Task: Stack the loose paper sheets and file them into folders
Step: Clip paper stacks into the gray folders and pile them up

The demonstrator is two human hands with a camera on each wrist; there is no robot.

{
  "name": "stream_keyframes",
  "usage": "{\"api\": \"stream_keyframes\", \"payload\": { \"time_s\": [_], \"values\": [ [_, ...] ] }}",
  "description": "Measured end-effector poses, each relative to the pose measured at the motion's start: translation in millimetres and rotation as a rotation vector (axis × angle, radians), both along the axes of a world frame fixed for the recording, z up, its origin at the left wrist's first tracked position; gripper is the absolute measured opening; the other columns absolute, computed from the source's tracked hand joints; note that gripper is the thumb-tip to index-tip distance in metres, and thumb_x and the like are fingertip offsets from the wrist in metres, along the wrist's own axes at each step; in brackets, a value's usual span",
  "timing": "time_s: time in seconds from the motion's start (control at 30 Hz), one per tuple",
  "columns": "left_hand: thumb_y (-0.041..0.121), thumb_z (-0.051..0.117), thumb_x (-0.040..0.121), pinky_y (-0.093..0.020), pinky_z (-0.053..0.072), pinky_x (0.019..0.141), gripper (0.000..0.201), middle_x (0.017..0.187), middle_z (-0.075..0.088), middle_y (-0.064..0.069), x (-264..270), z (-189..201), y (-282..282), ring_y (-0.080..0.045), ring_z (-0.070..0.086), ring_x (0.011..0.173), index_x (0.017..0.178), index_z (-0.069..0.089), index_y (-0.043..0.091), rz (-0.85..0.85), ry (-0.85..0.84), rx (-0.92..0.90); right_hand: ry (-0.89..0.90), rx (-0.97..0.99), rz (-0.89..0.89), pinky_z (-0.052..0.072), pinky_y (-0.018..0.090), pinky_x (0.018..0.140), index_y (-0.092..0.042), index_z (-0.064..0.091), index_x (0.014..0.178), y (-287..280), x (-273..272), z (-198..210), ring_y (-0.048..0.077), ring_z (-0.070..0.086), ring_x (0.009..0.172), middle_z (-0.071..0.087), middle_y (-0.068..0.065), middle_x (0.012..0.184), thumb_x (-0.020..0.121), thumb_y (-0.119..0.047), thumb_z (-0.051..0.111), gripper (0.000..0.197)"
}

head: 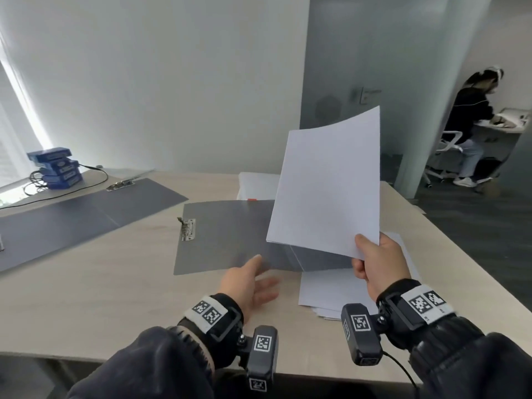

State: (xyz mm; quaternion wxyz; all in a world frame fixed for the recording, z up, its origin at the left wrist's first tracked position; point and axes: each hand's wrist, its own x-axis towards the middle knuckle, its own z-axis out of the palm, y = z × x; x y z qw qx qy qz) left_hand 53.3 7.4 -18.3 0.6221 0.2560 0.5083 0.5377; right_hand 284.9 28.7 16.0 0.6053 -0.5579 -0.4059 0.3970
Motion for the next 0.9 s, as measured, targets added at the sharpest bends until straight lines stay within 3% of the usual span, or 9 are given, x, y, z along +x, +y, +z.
{"api": "stream_keyframes", "payload": {
  "time_s": [0.07, 0.13, 0.37, 0.47, 0.57, 0.7, 0.8, 0.87, 0.9],
  "values": [
    [0.032, 0.054, 0.103, -0.03, 0.056, 0.053, 0.028, 0.107, 0.077, -0.01, -8.5, -2.0, -6.9, -0.023, 0.075, 0.076, 0.117, 0.062, 0.008, -0.181, 0.106, -0.107, 0.005, -0.014, 0.024, 0.027, 0.024, 0.04, -0.013, 0.06, 0.084, 1.5, -7.9, -0.8, 0.016, 0.035, 0.045, 0.05, 0.002, 0.062, 0.095, -0.008, 0.05, 0.016],
    [0.035, 0.052, 0.103, -0.028, 0.055, 0.055, 0.034, 0.102, 0.078, -0.01, -17.7, -0.8, -12.2, -0.021, 0.075, 0.075, 0.117, 0.064, 0.007, -0.344, 0.184, -0.168, -0.003, -0.028, 0.04, 0.027, 0.023, 0.039, -0.014, 0.061, 0.085, 3.0, -15.8, -2.2, 0.015, 0.035, 0.045, 0.05, 0.003, 0.063, 0.096, -0.007, 0.05, 0.017],
    [0.033, 0.049, 0.104, -0.028, 0.055, 0.055, 0.034, 0.101, 0.078, -0.009, -34.1, 5.5, -29.0, -0.022, 0.073, 0.08, 0.114, 0.067, 0.006, -0.566, 0.277, -0.11, -0.034, -0.104, 0.102, 0.03, 0.024, 0.041, -0.009, 0.065, 0.097, 13.0, -40.0, -17.0, 0.014, 0.038, 0.047, 0.059, 0.005, 0.074, 0.097, -0.011, 0.053, 0.012],
    [0.022, 0.054, 0.102, -0.026, 0.048, 0.048, 0.021, 0.089, 0.077, -0.007, -46.3, 11.0, -28.1, -0.019, 0.07, 0.07, 0.104, 0.071, 0.009, -0.427, 0.379, 0.125, -0.064, -0.137, 0.152, 0.028, 0.024, 0.042, -0.01, 0.065, 0.098, 16.0, -49.0, -23.2, 0.015, 0.036, 0.047, 0.06, 0.005, 0.08, 0.097, -0.012, 0.053, 0.012],
    [0.011, 0.054, 0.1, -0.023, 0.036, 0.044, 0.021, 0.073, 0.07, -0.004, -72.9, 12.5, -14.0, -0.015, 0.057, 0.056, 0.092, 0.073, 0.011, -0.148, 0.44, 0.299, -0.094, -0.178, 0.191, 0.027, 0.024, 0.044, -0.01, 0.066, 0.098, 19.4, -56.9, -29.6, 0.015, 0.035, 0.047, 0.061, 0.005, 0.083, 0.096, -0.012, 0.054, 0.013],
    [0.009, 0.057, 0.096, -0.026, 0.039, 0.053, 0.019, 0.07, 0.065, 0.002, -122.0, 8.0, 9.7, -0.013, 0.051, 0.059, 0.089, 0.074, 0.015, 0.257, 0.547, 0.347, -0.136, -0.252, 0.238, 0.027, 0.023, 0.044, -0.007, 0.067, 0.1, 23.1, -69.4, -35.4, 0.014, 0.035, 0.047, 0.058, 0.006, 0.079, 0.097, -0.011, 0.054, 0.014],
    [0.002, 0.058, 0.089, -0.031, 0.047, 0.073, 0.027, 0.088, 0.069, 0.005, -157.5, -0.6, 28.1, -0.018, 0.06, 0.078, 0.095, 0.071, 0.026, 0.403, 0.694, 0.278, -0.159, -0.271, 0.287, 0.025, 0.022, 0.043, -0.007, 0.066, 0.096, 23.9, -79.6, -37.3, 0.014, 0.034, 0.045, 0.053, 0.004, 0.07, 0.098, -0.009, 0.053, 0.014],
    [-0.002, 0.058, 0.085, -0.034, 0.05, 0.082, 0.044, 0.114, 0.067, 0.006, -175.7, -6.0, 40.8, -0.018, 0.064, 0.099, 0.116, 0.066, 0.028, 0.305, 0.723, 0.202, -0.185, -0.27, 0.315, 0.023, 0.022, 0.044, -0.008, 0.066, 0.093, 25.0, -86.9, -37.0, 0.014, 0.032, 0.045, 0.049, 0.001, 0.062, 0.098, -0.008, 0.052, 0.014],
    [-0.003, 0.059, 0.085, -0.033, 0.051, 0.08, 0.053, 0.124, 0.064, 0.007, -182.3, -7.4, 46.2, -0.017, 0.063, 0.104, 0.127, 0.062, 0.028, 0.235, 0.719, 0.17, -0.192, -0.268, 0.327, 0.022, 0.022, 0.044, -0.008, 0.065, 0.093, 26.2, -90.4, -36.8, 0.015, 0.031, 0.046, 0.049, 0.001, 0.061, 0.098, -0.007, 0.051, 0.015]
  ]
}}
